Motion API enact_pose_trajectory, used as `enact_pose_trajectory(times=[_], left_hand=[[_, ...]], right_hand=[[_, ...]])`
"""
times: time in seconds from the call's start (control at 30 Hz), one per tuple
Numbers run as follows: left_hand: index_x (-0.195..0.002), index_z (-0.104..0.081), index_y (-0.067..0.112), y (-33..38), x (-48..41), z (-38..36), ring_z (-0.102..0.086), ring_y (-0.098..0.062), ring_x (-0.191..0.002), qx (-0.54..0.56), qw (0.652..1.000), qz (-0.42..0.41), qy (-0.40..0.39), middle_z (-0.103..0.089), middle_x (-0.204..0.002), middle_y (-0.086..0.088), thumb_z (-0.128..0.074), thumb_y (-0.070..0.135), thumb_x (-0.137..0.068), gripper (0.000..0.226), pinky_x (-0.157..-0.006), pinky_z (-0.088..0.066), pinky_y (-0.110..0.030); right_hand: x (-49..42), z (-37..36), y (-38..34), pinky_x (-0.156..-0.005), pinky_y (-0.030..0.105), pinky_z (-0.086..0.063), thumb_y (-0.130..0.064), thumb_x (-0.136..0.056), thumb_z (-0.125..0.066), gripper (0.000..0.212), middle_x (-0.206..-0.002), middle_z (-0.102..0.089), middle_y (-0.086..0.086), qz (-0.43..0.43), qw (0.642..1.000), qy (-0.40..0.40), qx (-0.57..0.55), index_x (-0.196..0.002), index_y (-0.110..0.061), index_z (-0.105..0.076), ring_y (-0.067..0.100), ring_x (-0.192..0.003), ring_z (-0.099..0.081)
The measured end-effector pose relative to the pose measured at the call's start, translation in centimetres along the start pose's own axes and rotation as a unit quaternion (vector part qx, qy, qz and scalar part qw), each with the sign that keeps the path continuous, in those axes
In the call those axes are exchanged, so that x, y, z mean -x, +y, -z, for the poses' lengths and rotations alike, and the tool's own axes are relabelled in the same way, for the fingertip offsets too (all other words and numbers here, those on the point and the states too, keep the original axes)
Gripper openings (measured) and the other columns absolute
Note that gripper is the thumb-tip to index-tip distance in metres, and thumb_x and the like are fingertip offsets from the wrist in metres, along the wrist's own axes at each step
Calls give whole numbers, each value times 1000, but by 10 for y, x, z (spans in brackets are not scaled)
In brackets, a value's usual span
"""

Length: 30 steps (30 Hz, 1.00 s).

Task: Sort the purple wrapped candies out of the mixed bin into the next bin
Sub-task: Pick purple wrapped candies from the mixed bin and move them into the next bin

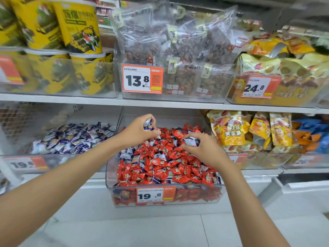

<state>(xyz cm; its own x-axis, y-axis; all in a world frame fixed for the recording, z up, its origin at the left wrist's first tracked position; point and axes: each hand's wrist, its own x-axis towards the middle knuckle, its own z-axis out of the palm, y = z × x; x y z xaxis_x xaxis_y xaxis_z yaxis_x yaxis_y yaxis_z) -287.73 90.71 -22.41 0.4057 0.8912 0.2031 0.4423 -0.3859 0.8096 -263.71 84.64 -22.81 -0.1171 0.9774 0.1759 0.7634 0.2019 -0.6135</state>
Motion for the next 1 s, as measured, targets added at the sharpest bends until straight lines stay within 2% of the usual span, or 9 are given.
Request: enact_pose_trajectory(times=[0.17, 0.27, 0.33, 0.53, 0.6, 0.67, 0.77, 0.87, 1.0], left_hand=[[-91, -54, 18, -29, 67, 75, -46, -22, -65, -25, 997, 32, 69, -59, -87, -13, -62, 22, -92, 9, -61, -38, -33], [-122, -56, 5, -72, 93, 115, -59, -32, -106, -72, 986, 110, 98, -61, -121, -13, -60, 33, -94, 40, -86, -46, -44], [-144, -41, 3, -98, 104, 138, -37, -26, -139, -132, 969, 158, 133, -41, -150, -9, -61, 29, -95, 59, -109, -32, -35], [-107, -56, 14, -155, 106, 208, -56, -29, -101, -307, 924, 177, 146, -59, -116, -15, -60, 32, -94, 22, -76, -44, -37], [-128, -52, 20, -169, 100, 225, -53, -29, -114, -354, 903, 218, 106, -52, -131, -12, -61, 45, -90, 46, -88, -47, -39], [-145, -36, 30, -181, 99, 231, -36, -35, -133, -360, 893, 271, 16, -38, -145, -12, -65, 59, -82, 76, -106, -38, -46], [-146, -35, 36, -194, 100, 230, -34, -36, -134, -361, 887, 285, -26, -39, -143, -10, -68, 57, -80, 76, -107, -37, -45], [-132, -54, 30, -186, 104, 225, -52, -25, -119, -377, 898, 227, 21, -55, -132, -4, -67, 43, -87, 49, -95, -47, -39], [-108, -66, 28, -149, 109, 207, -63, -13, -95, -358, 916, 164, 74, -69, -108, 8, -63, 32, -91, 18, -84, -54, -36]], right_hand=[[-2, -38, -50, -85, 36, -53, -35, -89, -69, 32, -108, -68, -1, 0, 997, -59, -49, -118, -24, -64, 25, -97, -65], [-9, -67, -87, -79, 17, -43, -37, -88, -69, 36, -118, -58, -10, 30, 994, -81, -60, -122, -24, -63, 4, -97, -59], [-20, -85, -118, -70, 8, -37, -35, -88, -69, 26, -115, -59, -11, 69, 993, -63, -68, -112, -26, -65, -11, -78, -55], [-93, -150, -187, -91, 29, -44, -39, -89, -68, 44, -130, -60, 2, 121, 982, -141, 27, -126, -16, -62, 19, -111, -60], [-121, -175, -190, -86, 31, -47, -46, -85, -70, 60, -126, -60, 5, 118, 977, -165, 63, -135, -16, -56, 20, -105, -62], [-144, -197, -186, -102, 37, -43, -53, -77, -75, 87, -146, -45, 6, 105, 965, -224, 90, -148, -21, -38, 24, -129, -48], [-162, -218, -178, -118, 45, -25, -60, -68, -79, 113, -162, -12, 6, 87, 944, -284, 146, -155, -30, -14, 28, -148, -17], [-158, -213, -178, -115, 38, -31, -39, -82, -76, 83, -156, -30, 10, 132, 950, -229, 166, -151, -24, -31, 27, -142, -32], [-122, -163, -171, -86, 30, -46, -19, -91, -62, 33, -117, -60, 3, 180, 967, -104, 146, -124, -17, -62, 17, -101, -56]])
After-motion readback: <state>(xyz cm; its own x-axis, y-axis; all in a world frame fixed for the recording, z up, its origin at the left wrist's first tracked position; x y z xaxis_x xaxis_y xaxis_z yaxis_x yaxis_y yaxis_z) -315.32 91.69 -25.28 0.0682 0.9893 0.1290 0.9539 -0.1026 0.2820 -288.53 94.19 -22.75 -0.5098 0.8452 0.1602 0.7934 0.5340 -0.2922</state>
